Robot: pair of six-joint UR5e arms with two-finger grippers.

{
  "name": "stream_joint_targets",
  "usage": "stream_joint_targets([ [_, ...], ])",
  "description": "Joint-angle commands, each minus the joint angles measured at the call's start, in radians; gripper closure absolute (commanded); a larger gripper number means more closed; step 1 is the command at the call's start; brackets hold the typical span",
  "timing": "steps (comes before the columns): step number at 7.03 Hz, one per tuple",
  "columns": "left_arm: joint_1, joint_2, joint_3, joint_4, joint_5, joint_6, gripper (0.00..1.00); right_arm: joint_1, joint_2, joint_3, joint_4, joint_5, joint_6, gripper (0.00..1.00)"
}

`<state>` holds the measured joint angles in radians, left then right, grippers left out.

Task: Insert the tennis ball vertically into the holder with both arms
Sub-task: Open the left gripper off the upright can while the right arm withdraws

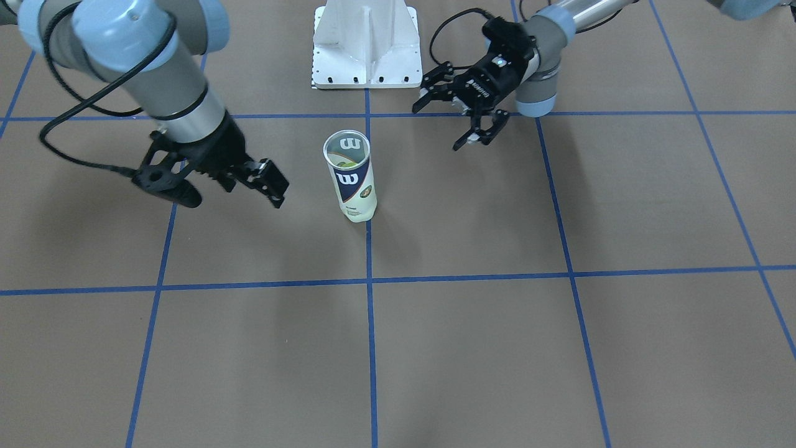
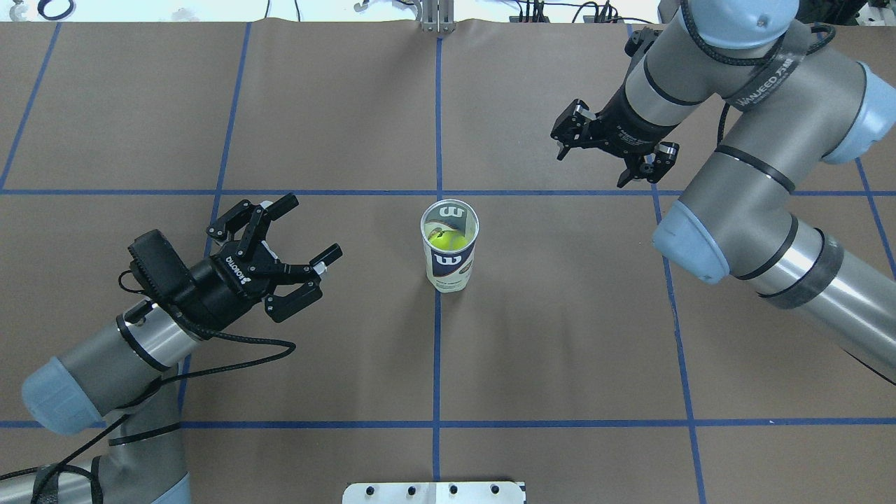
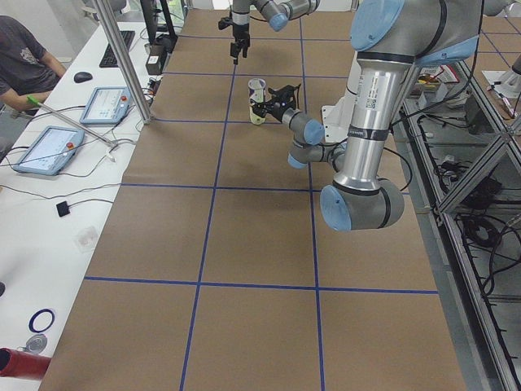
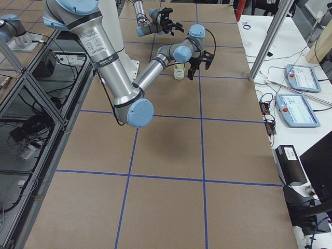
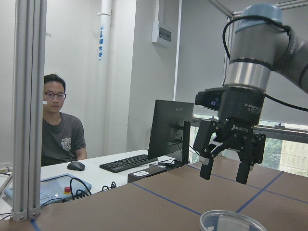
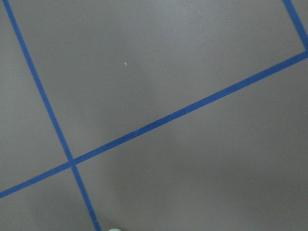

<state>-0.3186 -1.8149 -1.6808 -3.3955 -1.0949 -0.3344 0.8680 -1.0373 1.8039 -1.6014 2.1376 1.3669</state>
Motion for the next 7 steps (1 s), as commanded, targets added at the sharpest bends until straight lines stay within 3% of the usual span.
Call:
stream_joint_targets([
  [1,-0.032,0.028,-0.034,-0.008,0.003,0.000,0.01,0.052,-0.036,-0.023,0.000,0.001,-0.081,0.01],
  [3,-0.132,0.029,-0.007,0.034,0.010,-0.043,0.02,0.130,-0.101,-0.047,0.003,-0.001,-0.262,0.01],
  [4,-0.231,0.028,0.004,0.205,0.010,-0.102,0.01,0.167,-0.125,-0.067,0.004,-0.001,-0.352,0.01],
  [7,-0.381,0.060,0.047,0.452,0.006,-0.158,0.01,0.253,-0.205,-0.113,0.006,-0.001,-0.581,0.01],
])
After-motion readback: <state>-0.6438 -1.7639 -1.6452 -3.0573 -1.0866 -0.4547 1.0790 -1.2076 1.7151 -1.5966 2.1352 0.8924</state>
